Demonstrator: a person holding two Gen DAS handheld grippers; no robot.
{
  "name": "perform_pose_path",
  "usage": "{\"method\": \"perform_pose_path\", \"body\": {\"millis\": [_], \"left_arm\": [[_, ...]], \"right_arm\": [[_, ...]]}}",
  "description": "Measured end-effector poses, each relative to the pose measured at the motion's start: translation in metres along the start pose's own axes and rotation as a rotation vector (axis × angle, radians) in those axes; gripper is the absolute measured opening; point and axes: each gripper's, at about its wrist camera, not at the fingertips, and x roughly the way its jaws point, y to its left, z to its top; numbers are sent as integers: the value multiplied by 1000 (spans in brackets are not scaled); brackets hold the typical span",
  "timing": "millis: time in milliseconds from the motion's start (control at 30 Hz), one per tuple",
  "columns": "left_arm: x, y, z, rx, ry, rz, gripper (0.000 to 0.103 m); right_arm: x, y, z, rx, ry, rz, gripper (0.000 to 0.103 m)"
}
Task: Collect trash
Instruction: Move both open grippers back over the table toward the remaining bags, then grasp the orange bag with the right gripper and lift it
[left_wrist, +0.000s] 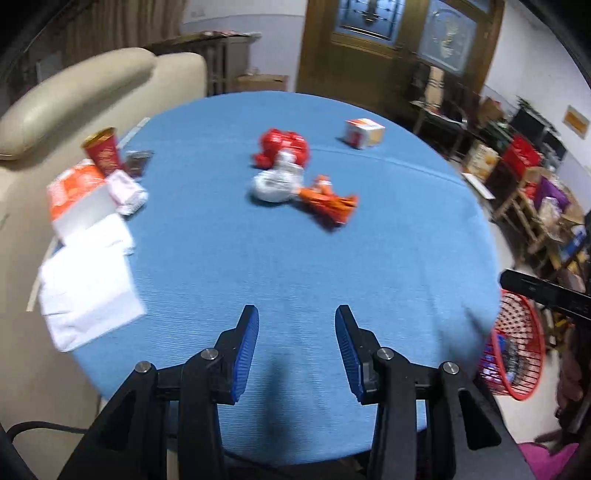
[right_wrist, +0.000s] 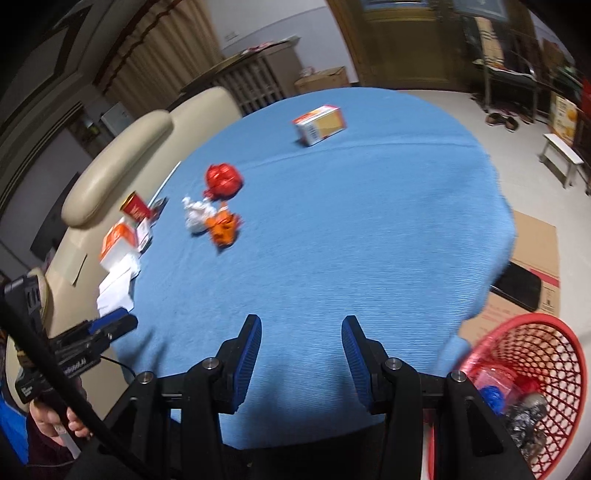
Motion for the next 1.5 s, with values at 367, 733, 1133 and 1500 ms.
{"method": "perform_pose_path", "body": {"millis": [367, 733, 1133, 1500], "left_arm": [[-8, 13, 0, 4, -38, 131, 44], [-3, 23, -2, -8, -22, 153, 44], [14, 49, -7, -66, 28, 159, 44], [21, 67, -6, -92, 49, 169, 44]], "right_arm": [[5, 40, 15, -103, -4, 13, 49], [29, 70, 26, -162, 20, 34, 49], [93, 89, 72, -186, 29, 51, 49], [168, 102, 108, -216, 87, 63, 49]]}}
